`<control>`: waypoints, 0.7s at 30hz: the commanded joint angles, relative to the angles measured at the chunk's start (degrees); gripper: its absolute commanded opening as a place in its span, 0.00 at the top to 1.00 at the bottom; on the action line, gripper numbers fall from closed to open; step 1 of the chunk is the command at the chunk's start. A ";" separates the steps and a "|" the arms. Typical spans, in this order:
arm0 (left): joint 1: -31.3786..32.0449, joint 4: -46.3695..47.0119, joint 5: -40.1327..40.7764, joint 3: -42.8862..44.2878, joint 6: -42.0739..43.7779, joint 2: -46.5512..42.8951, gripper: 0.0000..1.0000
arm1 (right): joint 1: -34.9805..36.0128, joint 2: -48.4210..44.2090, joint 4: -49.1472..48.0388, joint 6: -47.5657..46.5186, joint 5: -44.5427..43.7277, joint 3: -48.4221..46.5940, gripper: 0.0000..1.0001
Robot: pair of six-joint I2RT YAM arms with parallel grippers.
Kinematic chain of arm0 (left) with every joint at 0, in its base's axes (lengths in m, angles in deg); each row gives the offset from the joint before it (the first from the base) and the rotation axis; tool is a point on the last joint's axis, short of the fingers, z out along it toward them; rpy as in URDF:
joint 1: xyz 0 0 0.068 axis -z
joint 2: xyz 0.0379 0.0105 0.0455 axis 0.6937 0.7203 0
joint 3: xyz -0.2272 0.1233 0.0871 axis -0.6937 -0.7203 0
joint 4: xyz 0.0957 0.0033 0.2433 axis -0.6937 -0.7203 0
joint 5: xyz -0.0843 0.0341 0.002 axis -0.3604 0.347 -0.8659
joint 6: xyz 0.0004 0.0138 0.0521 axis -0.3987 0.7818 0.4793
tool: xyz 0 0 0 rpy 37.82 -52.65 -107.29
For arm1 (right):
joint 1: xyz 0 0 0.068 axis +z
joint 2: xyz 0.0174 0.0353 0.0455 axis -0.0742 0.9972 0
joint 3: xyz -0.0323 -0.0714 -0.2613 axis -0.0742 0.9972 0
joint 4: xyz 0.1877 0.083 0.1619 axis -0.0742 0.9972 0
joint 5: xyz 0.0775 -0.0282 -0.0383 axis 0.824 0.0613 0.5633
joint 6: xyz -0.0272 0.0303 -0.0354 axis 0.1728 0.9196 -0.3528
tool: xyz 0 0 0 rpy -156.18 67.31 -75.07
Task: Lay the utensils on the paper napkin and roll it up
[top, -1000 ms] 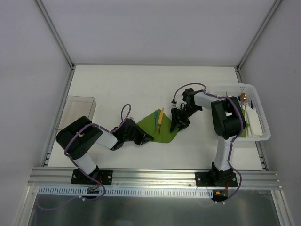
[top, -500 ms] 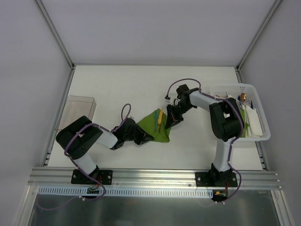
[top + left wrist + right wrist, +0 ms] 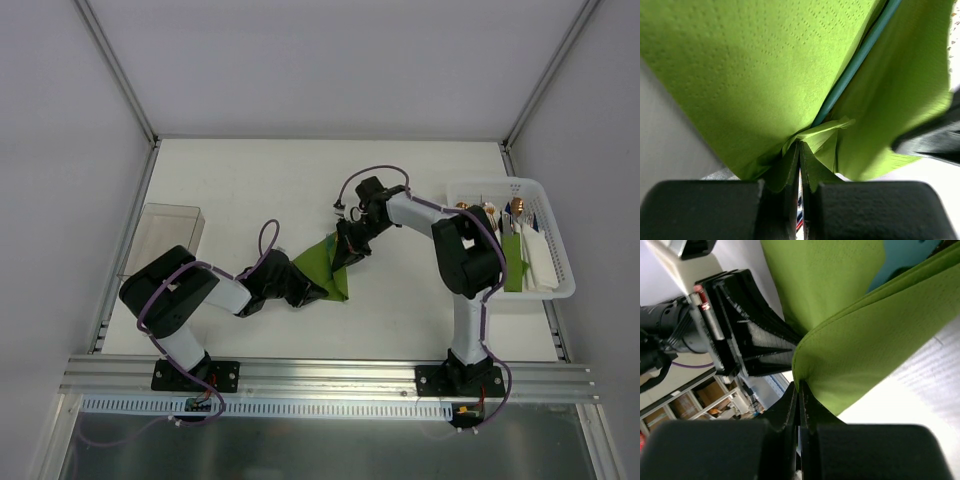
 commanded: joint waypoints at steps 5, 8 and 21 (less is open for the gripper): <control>-0.37 -4.00 2.46 0.09 1.36 1.59 1.00 | 2.21 3.28 -2.55 6.46 3.98 -2.30 1.00; -0.37 -3.91 2.29 0.09 1.36 1.68 1.00 | 2.56 3.90 -3.69 7.60 4.06 -2.66 1.00; -0.37 -3.99 2.55 -0.17 2.15 0.10 1.00 | 2.56 7.59 -7.56 11.74 3.71 -2.22 1.00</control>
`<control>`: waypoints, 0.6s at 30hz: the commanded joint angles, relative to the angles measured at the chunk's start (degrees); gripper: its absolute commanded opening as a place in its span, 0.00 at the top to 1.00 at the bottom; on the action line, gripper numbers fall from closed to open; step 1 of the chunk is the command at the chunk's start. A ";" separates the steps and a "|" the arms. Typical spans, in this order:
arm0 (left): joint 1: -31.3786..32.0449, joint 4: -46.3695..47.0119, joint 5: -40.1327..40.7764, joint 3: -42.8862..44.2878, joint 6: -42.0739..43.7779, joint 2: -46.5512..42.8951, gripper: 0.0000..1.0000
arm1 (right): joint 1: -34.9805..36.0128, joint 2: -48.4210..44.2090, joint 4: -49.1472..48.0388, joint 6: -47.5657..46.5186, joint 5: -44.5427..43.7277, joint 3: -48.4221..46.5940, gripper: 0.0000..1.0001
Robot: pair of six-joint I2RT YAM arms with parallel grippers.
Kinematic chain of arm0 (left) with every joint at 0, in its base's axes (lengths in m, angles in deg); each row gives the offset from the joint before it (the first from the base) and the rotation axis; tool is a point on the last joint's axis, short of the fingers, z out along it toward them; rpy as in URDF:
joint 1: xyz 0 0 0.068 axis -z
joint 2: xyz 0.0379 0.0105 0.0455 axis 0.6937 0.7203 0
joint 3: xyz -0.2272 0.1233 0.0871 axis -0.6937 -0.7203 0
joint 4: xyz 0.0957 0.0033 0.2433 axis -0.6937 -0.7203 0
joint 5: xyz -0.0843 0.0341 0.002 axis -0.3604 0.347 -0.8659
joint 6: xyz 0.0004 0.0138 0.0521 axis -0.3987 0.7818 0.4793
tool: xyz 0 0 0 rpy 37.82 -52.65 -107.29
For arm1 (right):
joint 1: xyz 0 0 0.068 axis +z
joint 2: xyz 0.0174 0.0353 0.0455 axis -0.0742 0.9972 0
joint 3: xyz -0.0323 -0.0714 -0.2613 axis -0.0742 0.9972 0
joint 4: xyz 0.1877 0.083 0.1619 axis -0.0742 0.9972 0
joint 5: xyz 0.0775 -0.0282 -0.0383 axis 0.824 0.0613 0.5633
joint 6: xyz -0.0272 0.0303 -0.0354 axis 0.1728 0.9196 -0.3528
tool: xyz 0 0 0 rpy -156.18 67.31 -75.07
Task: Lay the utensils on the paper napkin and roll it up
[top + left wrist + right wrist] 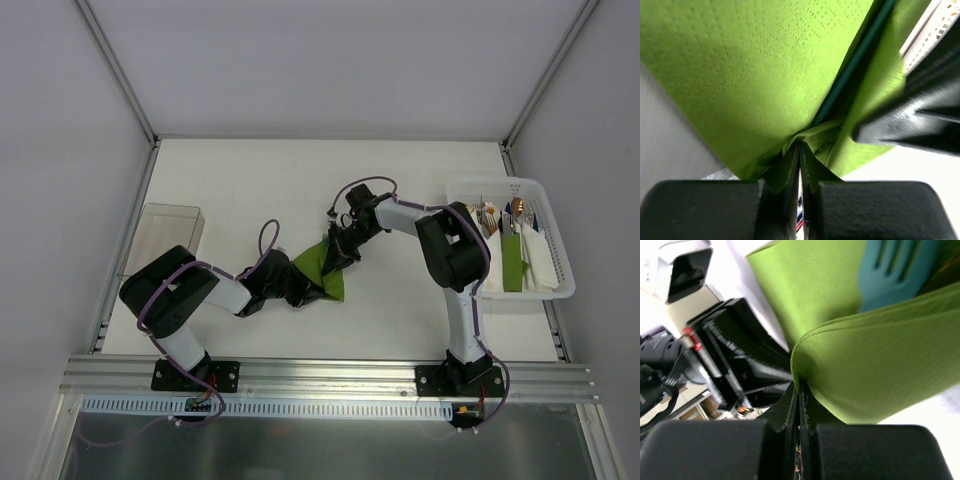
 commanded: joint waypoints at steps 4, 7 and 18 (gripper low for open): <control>-0.28 -5.79 3.45 -0.08 3.47 -2.60 1.00 | 0.26 2.92 -1.47 2.78 0.59 -2.04 1.00; -0.02 -8.59 4.94 -0.17 5.05 -6.28 0.99 | 0.18 3.54 -2.35 3.65 0.67 -1.78 1.00; 0.60 -25.38 14.43 -0.36 13.04 -26.94 0.78 | 0.09 4.77 -3.84 4.89 1.73 -1.78 0.99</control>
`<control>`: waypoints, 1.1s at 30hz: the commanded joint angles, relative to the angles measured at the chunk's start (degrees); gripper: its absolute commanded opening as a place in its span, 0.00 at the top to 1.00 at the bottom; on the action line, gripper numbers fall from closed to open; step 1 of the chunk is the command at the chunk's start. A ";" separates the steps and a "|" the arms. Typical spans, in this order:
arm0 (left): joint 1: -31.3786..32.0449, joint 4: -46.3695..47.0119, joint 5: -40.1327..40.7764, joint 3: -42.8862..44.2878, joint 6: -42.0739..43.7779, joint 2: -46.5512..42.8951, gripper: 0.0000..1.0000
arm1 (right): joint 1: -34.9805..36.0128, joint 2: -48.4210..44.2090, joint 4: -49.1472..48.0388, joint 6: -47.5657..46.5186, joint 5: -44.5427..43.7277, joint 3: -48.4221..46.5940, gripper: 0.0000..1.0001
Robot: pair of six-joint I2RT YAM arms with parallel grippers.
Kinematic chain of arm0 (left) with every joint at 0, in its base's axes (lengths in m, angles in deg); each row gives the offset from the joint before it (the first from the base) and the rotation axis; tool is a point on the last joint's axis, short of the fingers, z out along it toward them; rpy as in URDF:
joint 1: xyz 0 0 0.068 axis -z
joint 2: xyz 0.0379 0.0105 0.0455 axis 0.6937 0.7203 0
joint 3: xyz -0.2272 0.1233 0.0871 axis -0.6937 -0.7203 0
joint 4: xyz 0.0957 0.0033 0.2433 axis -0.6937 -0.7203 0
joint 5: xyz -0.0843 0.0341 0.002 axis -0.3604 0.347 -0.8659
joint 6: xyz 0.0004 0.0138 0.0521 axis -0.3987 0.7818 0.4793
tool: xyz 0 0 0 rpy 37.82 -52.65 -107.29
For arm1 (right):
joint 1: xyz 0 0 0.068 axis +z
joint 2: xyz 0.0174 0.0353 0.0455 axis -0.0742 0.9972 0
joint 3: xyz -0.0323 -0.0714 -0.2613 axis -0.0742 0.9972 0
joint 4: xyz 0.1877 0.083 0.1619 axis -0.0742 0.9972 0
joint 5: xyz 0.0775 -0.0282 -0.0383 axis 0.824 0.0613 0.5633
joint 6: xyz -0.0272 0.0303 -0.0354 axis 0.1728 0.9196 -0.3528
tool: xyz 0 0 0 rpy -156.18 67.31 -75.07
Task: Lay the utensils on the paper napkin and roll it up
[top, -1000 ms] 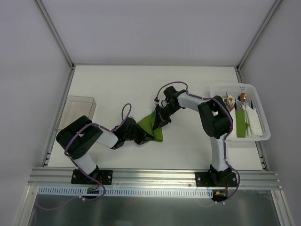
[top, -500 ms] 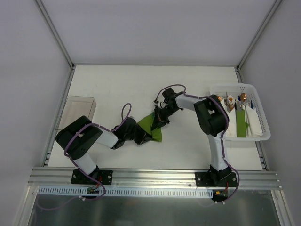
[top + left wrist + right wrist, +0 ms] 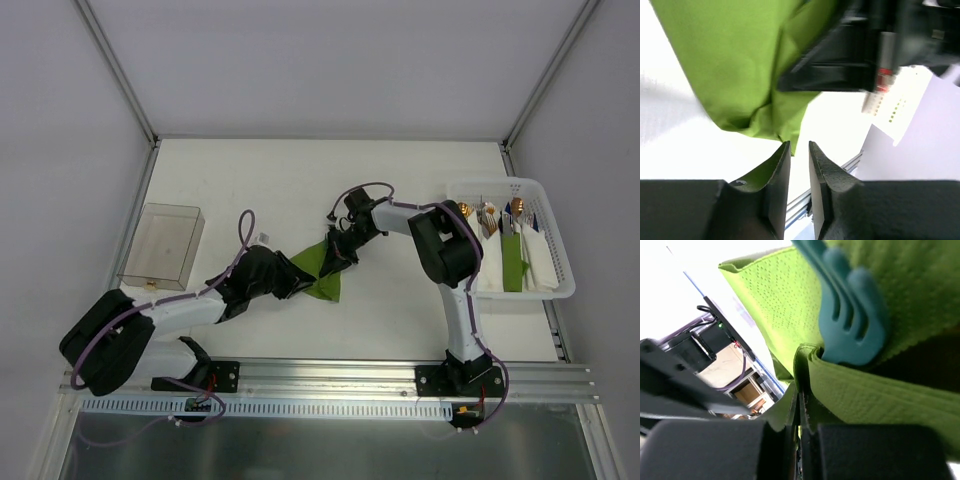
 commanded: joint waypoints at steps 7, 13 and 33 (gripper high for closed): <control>0.89 -11.20 5.39 1.93 9.93 -8.26 0.77 | 0.09 0.37 -2.67 4.24 3.48 -1.76 0.80; 1.94 -10.59 5.30 3.95 12.91 -6.06 0.76 | -0.09 -0.24 -3.56 5.74 4.19 -2.37 0.68; 5.98 -5.58 4.15 11.86 16.61 5.45 0.78 | -0.44 2.04 -7.07 11.10 5.07 -2.37 0.53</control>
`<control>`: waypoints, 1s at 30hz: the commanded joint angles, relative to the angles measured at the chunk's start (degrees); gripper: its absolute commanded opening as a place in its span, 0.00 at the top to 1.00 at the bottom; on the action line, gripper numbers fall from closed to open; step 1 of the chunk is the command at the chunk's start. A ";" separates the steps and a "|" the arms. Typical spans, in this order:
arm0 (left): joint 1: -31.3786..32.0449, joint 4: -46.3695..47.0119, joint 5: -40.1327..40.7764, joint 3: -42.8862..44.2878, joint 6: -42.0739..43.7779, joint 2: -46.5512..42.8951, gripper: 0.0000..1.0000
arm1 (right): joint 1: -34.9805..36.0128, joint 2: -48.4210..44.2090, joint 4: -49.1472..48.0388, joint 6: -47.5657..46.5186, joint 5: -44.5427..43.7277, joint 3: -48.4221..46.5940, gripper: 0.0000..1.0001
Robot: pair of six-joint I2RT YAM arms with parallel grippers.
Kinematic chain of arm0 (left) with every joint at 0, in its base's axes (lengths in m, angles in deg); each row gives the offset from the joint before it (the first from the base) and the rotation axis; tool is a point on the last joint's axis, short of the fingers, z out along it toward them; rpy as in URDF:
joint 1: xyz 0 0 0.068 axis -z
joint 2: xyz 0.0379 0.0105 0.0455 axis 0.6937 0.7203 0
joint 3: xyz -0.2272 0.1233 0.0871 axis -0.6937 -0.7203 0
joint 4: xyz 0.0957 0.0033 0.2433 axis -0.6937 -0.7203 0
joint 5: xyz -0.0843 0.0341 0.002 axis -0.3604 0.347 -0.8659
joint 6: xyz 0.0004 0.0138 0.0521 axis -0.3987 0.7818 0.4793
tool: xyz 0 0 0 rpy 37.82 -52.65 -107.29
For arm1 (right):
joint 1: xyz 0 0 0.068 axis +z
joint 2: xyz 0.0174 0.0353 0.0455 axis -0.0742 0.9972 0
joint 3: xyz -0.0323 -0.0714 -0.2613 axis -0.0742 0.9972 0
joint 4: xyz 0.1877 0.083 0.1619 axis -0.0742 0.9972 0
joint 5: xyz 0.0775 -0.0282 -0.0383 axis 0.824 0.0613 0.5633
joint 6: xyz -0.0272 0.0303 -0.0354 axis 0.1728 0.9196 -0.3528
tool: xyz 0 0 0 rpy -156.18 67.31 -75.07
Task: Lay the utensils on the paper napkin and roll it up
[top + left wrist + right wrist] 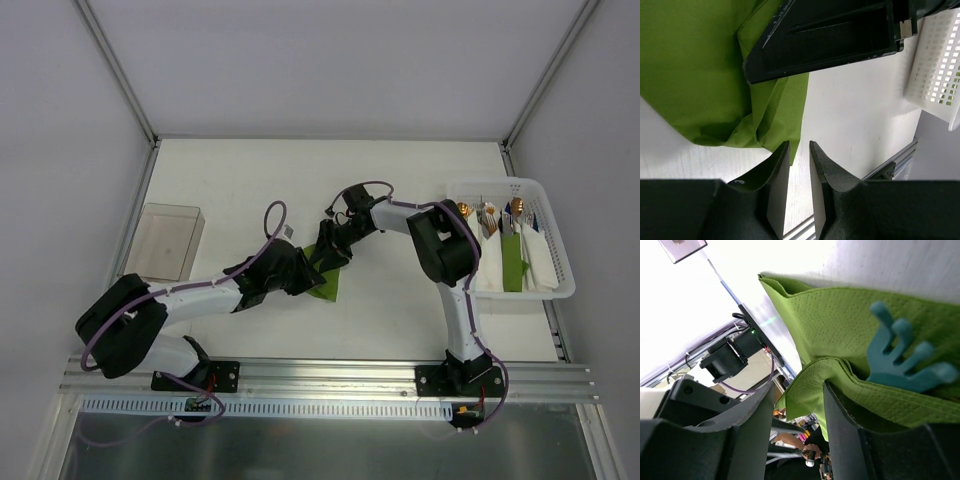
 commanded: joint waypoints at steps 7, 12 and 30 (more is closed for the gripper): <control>1.05 3.34 -0.57 5.73 2.03 5.85 0.80 | -0.26 1.50 -1.19 2.69 -0.05 -0.71 0.53; 1.05 3.08 0.31 6.70 0.90 8.57 0.81 | -0.44 1.94 -1.72 3.48 0.30 -0.45 0.53; -1.77 -1.76 4.88 3.01 -5.17 10.33 0.88 | -0.53 -0.17 -2.78 1.73 1.97 -0.01 0.53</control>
